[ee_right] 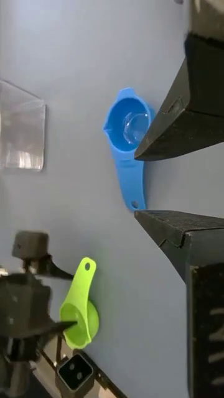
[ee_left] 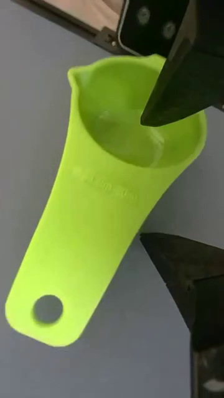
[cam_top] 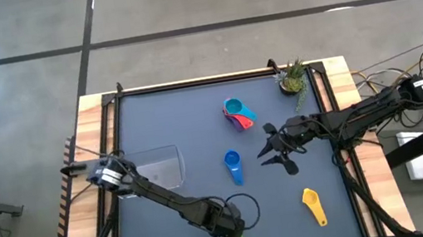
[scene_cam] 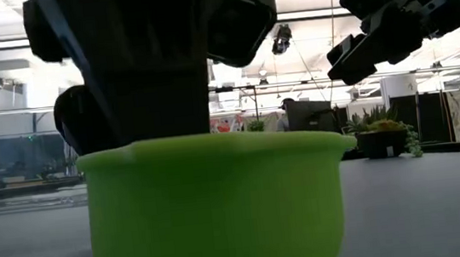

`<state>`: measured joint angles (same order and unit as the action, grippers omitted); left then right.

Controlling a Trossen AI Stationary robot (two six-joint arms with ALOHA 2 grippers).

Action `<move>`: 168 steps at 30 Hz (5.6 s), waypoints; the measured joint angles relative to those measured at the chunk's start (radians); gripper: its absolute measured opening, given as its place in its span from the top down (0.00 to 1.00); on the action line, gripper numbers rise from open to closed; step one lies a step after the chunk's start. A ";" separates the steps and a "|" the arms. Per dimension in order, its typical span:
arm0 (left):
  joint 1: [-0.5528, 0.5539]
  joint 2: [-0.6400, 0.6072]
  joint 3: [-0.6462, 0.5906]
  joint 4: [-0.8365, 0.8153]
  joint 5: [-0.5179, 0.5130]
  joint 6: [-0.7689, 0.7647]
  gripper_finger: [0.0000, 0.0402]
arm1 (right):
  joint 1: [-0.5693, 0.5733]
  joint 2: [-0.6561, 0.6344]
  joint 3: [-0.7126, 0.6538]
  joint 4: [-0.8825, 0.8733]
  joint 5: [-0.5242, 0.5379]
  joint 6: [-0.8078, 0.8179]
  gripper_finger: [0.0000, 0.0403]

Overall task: Nest measuring cups in basket
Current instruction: Stack the green measuring cup on top of the light blue measuring cup

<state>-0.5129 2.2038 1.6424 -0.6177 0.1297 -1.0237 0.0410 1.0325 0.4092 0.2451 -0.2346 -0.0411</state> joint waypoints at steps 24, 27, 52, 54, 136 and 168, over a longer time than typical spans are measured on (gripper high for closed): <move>0.064 -0.098 0.015 -0.301 -0.094 0.372 0.99 | 0.004 0.000 0.000 0.084 -0.061 0.093 0.68; 0.096 -0.140 0.015 -0.356 -0.153 0.416 0.99 | 0.013 0.000 0.000 0.108 -0.075 0.093 0.68; 0.423 -0.259 0.016 -0.353 -0.252 0.932 1.00 | 0.011 0.005 0.000 -0.064 0.165 0.027 0.68; 0.434 -0.259 0.016 -0.345 -0.252 0.957 1.00 | 0.011 0.005 0.000 -0.077 0.207 0.052 0.68; 0.472 -0.259 0.016 -0.331 -0.181 1.057 0.96 | 0.011 0.396 0.348 -0.007 0.230 -0.218 0.66; 0.438 -0.722 -0.502 0.318 -0.331 0.976 0.80 | -0.293 0.196 0.288 -0.204 0.079 -0.169 0.94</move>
<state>-0.0750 1.4816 1.1409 -0.2997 -0.2016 -0.0473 -0.2516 1.2285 0.6971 0.0415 -0.1560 -0.2096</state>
